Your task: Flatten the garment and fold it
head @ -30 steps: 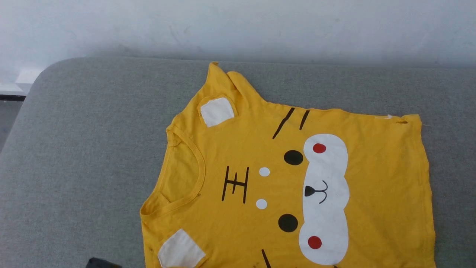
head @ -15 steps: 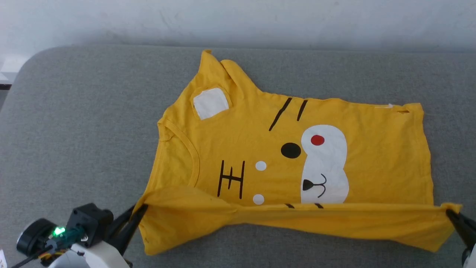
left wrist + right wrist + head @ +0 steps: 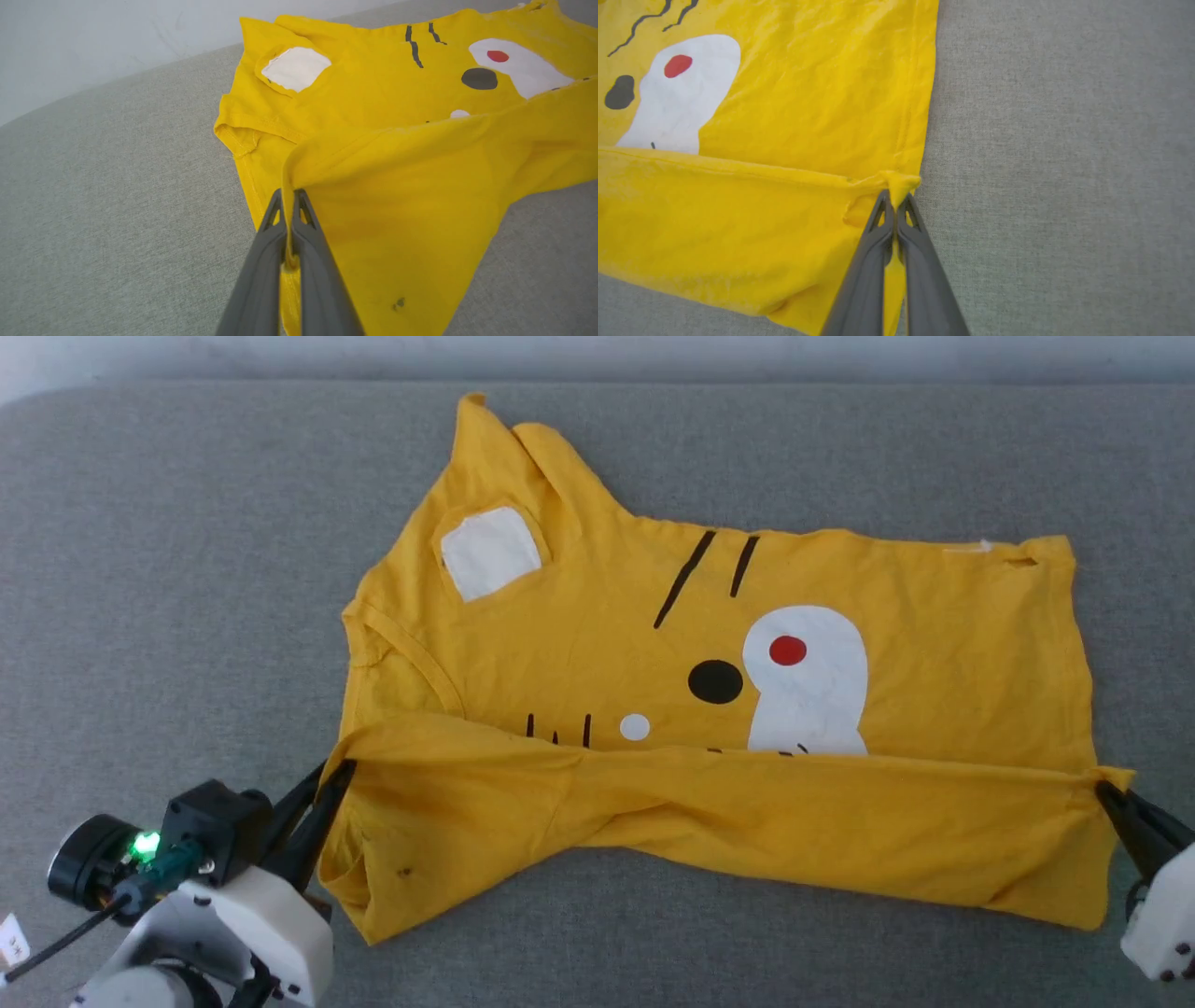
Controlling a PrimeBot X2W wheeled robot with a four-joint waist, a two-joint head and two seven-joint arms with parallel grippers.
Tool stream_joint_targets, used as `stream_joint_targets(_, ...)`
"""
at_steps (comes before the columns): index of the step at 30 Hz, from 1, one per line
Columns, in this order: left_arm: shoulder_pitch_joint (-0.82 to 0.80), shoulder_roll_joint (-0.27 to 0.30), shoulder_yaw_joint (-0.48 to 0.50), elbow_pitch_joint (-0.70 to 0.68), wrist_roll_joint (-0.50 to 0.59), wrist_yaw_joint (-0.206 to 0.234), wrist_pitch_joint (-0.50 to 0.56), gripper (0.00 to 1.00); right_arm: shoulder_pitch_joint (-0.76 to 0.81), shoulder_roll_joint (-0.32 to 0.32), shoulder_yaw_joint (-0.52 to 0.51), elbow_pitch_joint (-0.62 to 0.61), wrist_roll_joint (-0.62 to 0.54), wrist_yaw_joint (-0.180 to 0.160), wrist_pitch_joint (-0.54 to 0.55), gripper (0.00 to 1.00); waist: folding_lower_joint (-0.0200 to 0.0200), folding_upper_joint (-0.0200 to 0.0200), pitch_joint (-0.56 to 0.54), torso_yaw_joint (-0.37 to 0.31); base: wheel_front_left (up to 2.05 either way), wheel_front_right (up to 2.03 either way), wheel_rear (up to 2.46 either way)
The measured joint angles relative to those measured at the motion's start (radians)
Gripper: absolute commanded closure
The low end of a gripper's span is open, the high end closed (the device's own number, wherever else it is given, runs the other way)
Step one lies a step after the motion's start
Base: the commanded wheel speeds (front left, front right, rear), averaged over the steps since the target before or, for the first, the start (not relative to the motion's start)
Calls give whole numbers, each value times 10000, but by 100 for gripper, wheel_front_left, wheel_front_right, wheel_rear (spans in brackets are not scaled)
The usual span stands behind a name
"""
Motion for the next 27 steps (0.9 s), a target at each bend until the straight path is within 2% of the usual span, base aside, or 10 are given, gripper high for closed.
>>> stream_joint_targets(9,-1221,-589,-322,1634,19,-238,-293,100,-1021,-54,627,1005,-117,-2,-297,100,0,0,691,-19,0,0,0)
stream_joint_targets(10,-1283,-617,-385,1795,19,-291,-215,98,-1090,-54,654,1089,-121,0,-309,78,1,0,721,0,0,0,0)
stream_joint_targets(11,-1313,-642,-416,1916,10,-309,-173,85,-1135,-54,663,1147,-119,0,-309,15,1,0,737,23,0,0,0)
stream_joint_targets(12,-1317,-692,-410,2004,-42,-303,-127,58,-1178,-42,654,1185,-117,0,-324,0,0,0,741,44,0,0,0)
stream_joint_targets(13,-1317,-744,-408,2069,-123,-299,-81,26,-1224,-29,629,1202,-117,0,-376,0,0,0,729,60,0,0,0)
stream_joint_targets(14,-1319,-777,-410,2102,-188,-301,-35,0,-1261,-25,623,1210,-117,0,-399,0,0,0,701,73,0,0,0)
stream_joint_targets(17,-1318,-834,-332,2134,-407,-259,42,0,-1258,-12,539,1174,-113,-2,-453,0,-2,0,545,99,0,0,0)
stream_joint_targets(22,-1226,-949,-15,1881,-723,59,-130,0,-1144,50,345,723,-107,-2,-658,0,-2,0,140,122,0,0,0)
stream_joint_targets(24,-1027,-1049,165,1592,-825,267,-337,0,-999,161,201,412,-123,-2,-899,0,-2,0,-55,130,0,0,0)
stream_joint_targets(27,-589,-1277,477,1151,-798,802,-955,0,-750,552,-132,-104,-408,-2,-1528,0,-3,-1,-350,144,0,0,0)
